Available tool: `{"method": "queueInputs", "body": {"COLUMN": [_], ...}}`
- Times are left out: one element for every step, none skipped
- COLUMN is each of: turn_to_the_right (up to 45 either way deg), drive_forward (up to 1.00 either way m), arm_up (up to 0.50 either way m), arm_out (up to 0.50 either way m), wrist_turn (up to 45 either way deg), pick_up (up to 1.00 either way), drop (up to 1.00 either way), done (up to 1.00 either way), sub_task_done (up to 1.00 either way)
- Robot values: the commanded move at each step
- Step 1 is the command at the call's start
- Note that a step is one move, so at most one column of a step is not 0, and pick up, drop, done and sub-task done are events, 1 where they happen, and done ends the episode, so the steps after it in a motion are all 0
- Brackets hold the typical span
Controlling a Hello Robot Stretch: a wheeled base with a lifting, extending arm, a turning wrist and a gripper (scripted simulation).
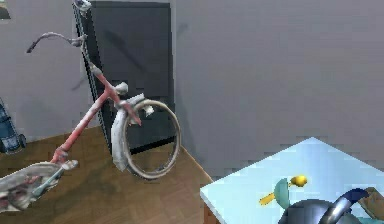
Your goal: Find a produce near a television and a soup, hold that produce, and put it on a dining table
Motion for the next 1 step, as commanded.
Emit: {"method": "queueInputs", "body": {"turn_to_the_right": [0.0], "drive_forward": [0.0], "arm_up": [0.0], "arm_out": [0.0], "wrist_turn": [-45.0], "pick_up": [0.0], "drop": [0.0], "done": [0.0], "sub_task_done": [0.0]}}
